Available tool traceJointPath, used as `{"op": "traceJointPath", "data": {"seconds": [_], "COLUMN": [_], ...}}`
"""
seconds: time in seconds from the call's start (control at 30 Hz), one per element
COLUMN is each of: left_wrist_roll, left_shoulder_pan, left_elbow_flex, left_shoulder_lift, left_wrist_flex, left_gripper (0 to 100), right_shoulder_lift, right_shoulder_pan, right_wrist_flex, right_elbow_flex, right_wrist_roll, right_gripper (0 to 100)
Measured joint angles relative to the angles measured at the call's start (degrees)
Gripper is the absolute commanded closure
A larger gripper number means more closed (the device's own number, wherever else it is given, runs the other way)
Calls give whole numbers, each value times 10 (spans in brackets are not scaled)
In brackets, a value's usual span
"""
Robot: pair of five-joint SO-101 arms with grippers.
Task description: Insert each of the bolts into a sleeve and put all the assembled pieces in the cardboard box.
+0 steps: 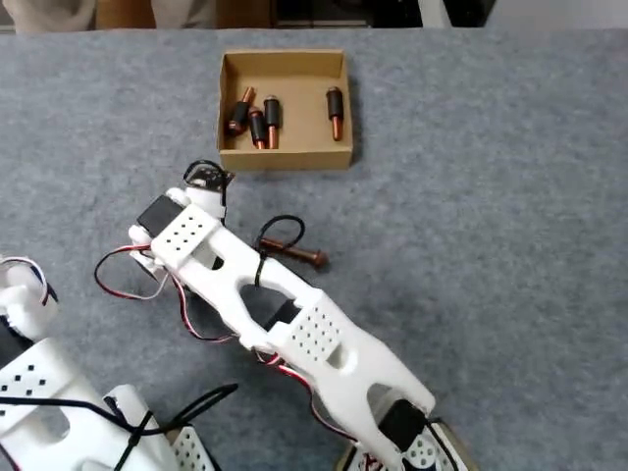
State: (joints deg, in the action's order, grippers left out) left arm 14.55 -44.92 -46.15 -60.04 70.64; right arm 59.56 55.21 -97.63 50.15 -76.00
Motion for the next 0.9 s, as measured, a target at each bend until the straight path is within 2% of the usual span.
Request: {"op": "traceJointPath", "data": {"seconds": [0.17,0.73,0.9], "left_wrist_roll": [0,0,0], "left_shoulder_pan": [0,0,0], "left_elbow_flex": [-1,-1,-1], "left_shoulder_lift": [0,0,0], "left_wrist_flex": [0,0,0], "left_gripper": [979,979,979], "right_shoulder_lift": [11,12,-5], "right_shoulder_pan": [-1,-3,-3], "right_wrist_flex": [-25,-33,-33], "right_elbow_flex": [37,40,40], "right_wrist_roll": [0,42,79], "right_gripper": [966,997,998]}}
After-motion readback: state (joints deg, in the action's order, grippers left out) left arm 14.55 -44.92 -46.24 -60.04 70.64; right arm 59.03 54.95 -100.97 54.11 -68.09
